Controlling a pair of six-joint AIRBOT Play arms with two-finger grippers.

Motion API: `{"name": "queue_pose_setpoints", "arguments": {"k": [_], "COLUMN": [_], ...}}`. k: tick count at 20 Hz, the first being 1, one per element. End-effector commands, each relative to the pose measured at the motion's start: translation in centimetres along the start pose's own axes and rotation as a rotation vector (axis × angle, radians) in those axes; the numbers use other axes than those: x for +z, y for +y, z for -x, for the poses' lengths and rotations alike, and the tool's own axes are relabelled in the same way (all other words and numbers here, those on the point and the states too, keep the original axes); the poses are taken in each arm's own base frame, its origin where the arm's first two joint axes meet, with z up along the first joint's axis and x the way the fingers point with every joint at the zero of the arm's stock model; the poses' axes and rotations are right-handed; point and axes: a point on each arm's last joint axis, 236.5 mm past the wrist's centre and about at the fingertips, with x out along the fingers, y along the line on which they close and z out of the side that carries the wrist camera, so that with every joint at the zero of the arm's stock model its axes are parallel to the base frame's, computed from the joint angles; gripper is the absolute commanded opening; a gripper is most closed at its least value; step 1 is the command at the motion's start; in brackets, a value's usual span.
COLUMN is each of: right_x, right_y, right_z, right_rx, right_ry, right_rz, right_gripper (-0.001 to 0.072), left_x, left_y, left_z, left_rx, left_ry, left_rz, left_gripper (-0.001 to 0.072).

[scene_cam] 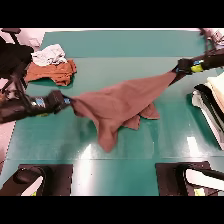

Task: Fold the shirts.

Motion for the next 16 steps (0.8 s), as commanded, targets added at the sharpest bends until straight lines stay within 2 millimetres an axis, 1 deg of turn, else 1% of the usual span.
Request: {"name": "queue_pose_setpoints", "arguments": {"k": [1,2,4,6,7,8,10,11,12,13,14,15,16], "right_x": [0.3,0.3,0.6,0.4,0.1,0.0,0.0,-0.4,-1.3,-2.6,-3.8,-4.3,-4.0], "right_y": [1.8,2.6,4.6,7.0,8.6,10.0,12.7,14.2,15.6,16.8,17.5,17.7,17.3], "right_z": [6.9,8.6,12.7,17.5,20.6,24.4,34.9,41.0,45.9,50.2,52.9,54.2,54.5], "right_rx": [-0.032,-0.039,-0.062,-0.093,-0.118,-0.166,-0.355,-0.464,-0.543,-0.603,-0.634,-0.625,-0.604], "right_ry": [-0.114,-0.15,-0.255,-0.375,-0.45,-0.546,-0.84,-1.015,-1.158,-1.277,-1.337,-1.357,-1.346], "right_rz": [0.09,0.123,0.215,0.305,0.376,0.438,0.576,0.648,0.693,0.716,0.728,0.707,0.649], "right_gripper": [0.0017,0.0017,0.0017,0.0017,0.0017,0.0016,0.0016,0.0017,0.0017,0.0016,0.0016,0.0017,0.0014], "left_x": [5.8,6.6,7.4,8.0,8.1,8.0,7.3,6.7,6.1,5.3,4.7,4.4,4.5], "left_y": [-4.4,-5.3,-7.5,-11.0,-13.0,-15.2,-19.6,-21.5,-23.0,-24.4,-25.8,-26.7,-26.9], "left_z": [3.1,4.0,6.1,9.2,11.5,14.1,20.3,23.4,25.8,27.8,29.3,30.3,30.3], "left_rx": [-0.087,-0.099,-0.131,-0.187,-0.219,-0.256,-0.345,-0.387,-0.429,-0.484,-0.552,-0.602,-0.615], "left_ry": [-0.223,-0.254,-0.286,-0.322,-0.342,-0.369,-0.442,-0.476,-0.503,-0.516,-0.516,-0.517,-0.516], "left_rz": [0.023,0.015,-0.022,-0.072,-0.107,-0.16,-0.249,-0.287,-0.314,-0.321,-0.299,-0.282,-0.272], "left_gripper": [0.0025,0.0025,0.0025,0.0025,0.0025,0.0025,0.0025,0.0025,0.0025,0.0025,0.0025,0.0025,0.0025]}}
